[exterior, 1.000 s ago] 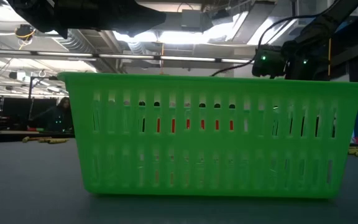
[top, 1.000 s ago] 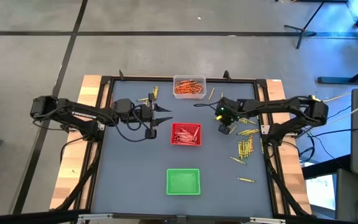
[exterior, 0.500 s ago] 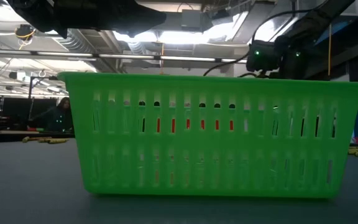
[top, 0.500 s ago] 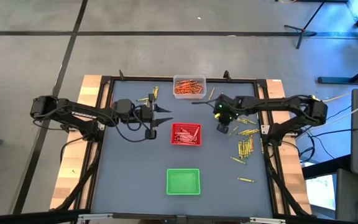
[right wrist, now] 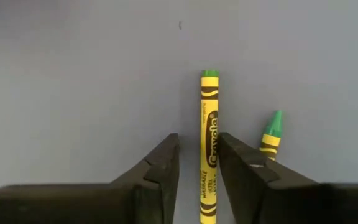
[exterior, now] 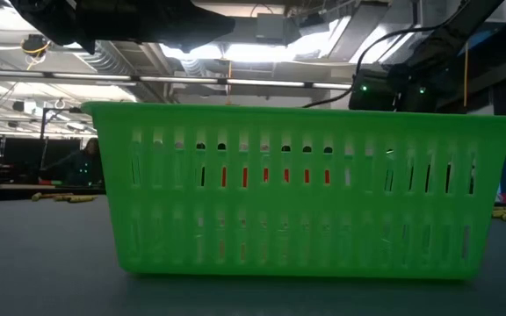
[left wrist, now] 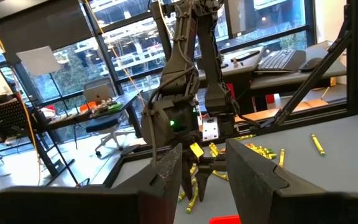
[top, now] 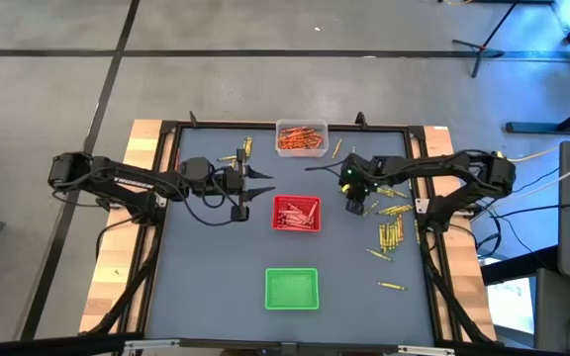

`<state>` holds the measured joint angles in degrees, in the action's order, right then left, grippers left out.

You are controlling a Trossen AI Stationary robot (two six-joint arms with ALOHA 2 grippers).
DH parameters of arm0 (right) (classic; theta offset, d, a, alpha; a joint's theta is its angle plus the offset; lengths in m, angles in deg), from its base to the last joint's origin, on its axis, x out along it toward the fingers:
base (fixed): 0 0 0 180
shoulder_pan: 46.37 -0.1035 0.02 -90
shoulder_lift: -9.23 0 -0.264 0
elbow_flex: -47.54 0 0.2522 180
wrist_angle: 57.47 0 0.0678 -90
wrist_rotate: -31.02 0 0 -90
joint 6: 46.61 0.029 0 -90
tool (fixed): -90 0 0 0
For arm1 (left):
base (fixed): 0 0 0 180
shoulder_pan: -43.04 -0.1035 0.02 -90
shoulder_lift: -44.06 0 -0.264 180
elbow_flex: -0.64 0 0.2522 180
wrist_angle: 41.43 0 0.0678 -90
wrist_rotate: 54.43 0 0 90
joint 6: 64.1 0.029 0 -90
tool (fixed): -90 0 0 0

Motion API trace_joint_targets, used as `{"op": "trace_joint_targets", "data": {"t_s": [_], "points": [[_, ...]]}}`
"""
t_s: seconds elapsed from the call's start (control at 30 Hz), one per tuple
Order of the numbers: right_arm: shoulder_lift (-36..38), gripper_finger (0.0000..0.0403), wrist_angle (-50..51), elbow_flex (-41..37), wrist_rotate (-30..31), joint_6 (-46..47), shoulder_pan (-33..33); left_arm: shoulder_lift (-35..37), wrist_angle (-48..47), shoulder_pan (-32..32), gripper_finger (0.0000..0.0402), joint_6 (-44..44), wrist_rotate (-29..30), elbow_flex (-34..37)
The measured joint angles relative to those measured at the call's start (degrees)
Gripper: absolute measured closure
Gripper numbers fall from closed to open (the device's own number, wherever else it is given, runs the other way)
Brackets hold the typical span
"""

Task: Sort crayons
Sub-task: Put the green crayon into the green bin

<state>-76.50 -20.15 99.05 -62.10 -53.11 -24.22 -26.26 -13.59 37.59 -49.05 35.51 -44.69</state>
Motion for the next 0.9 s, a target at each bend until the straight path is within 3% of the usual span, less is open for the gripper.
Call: {"op": "trace_joint_targets", "data": {"t_s": [0.37, 0.63, 0.9], "points": [[-1.1, 0.0393, -0.2, 0.1, -0.1, -1.5, -0.1, 0.0, 0.0, 0.0, 0.0292, 0.0, 0.2, 0.0], [3.7, 0.0388, 3.9, 1.1, 1.5, -1.0, -0.9, 0.0, 0.0, 0.0, 0.0292, 0.0, -0.6, 0.0], [10.6, 0.0387, 9.1, 6.9, 3.5, 4.6, -9.7, 0.0, -1.5, 2.3, 0.0292, 0.4, -2.4, 0.0]]}}
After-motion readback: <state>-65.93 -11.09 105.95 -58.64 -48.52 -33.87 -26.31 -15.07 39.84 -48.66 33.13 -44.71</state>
